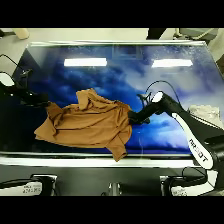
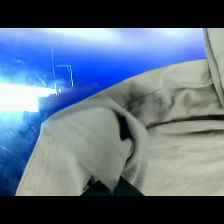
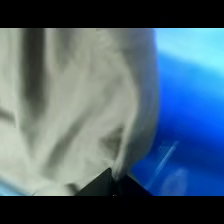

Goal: Fold the shirts.

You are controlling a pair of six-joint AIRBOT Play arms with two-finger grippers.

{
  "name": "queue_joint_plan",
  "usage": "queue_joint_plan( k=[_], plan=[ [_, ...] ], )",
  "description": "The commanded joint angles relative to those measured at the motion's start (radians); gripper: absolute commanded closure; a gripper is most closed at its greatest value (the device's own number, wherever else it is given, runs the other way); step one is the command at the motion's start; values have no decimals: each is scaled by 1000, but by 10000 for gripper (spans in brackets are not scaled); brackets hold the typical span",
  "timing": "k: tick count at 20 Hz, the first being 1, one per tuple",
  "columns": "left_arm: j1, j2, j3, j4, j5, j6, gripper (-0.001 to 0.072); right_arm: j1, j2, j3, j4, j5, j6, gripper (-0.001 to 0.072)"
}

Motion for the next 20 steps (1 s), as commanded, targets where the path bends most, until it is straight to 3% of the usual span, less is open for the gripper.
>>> queue_joint_plan(
  k=[1, 3, 6, 12, 13, 14, 15, 17, 19, 20],
  plan=[
    [10, 20, 64, 2, 3, 34, 679, -90, 92, 80, -208, -35, 80, 698],
    [33, 16, 116, 5, 53, -5, 680, -244, 177, 143, -323, -28, 126, 698],
    [34, -56, 102, -35, 109, -109, 680, -439, 218, 151, -324, 46, 126, 698],
    [-85, -316, 99, -188, 123, -111, 653, -415, 120, 114, -257, 50, 107, 696],
    [-90, -326, 108, -211, 121, -110, 430, -401, 113, 114, -258, 27, 107, 696],
    [-86, -321, 125, -216, 109, -110, 81, -399, 114, 115, -256, 17, 106, 696],
    [-71, -313, 160, -204, 72, -98, -13, -401, 116, 117, -251, 29, 105, 696],
    [-15, -284, 250, -157, -43, -72, -13, -403, 122, 116, -282, 77, 87, 697],
    [45, -205, 243, -110, -117, -67, 154, -403, 121, 116, -317, 146, 84, 697],
    [66, -145, 180, -107, -119, -48, 165, -403, 121, 116, -323, 161, 79, 697]
  ],
)
